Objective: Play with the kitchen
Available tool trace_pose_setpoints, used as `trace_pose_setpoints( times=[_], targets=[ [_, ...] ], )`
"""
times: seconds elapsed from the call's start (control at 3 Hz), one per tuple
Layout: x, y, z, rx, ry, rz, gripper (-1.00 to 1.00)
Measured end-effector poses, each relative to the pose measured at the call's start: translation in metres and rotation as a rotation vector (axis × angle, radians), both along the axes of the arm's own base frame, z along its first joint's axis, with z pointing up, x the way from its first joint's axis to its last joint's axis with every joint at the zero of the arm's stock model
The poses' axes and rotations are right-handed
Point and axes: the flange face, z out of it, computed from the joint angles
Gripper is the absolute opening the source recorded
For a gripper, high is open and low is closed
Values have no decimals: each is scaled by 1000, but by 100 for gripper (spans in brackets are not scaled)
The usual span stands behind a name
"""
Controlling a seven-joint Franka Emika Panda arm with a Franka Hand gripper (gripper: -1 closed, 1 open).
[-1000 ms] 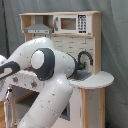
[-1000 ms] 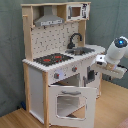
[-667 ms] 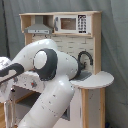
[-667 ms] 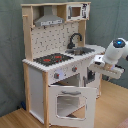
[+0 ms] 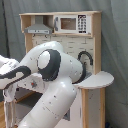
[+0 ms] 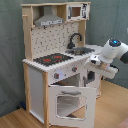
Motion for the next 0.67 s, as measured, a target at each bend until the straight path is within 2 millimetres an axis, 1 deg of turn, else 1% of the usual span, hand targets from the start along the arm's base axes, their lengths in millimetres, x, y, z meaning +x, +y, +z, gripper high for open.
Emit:
trace_pose_setpoints(
  times=[0.33, 0.67],
  targets=[
    [12, 2, -6, 64, 17, 19, 100],
    [24, 2, -11, 91, 40, 75, 100]
  ],
)
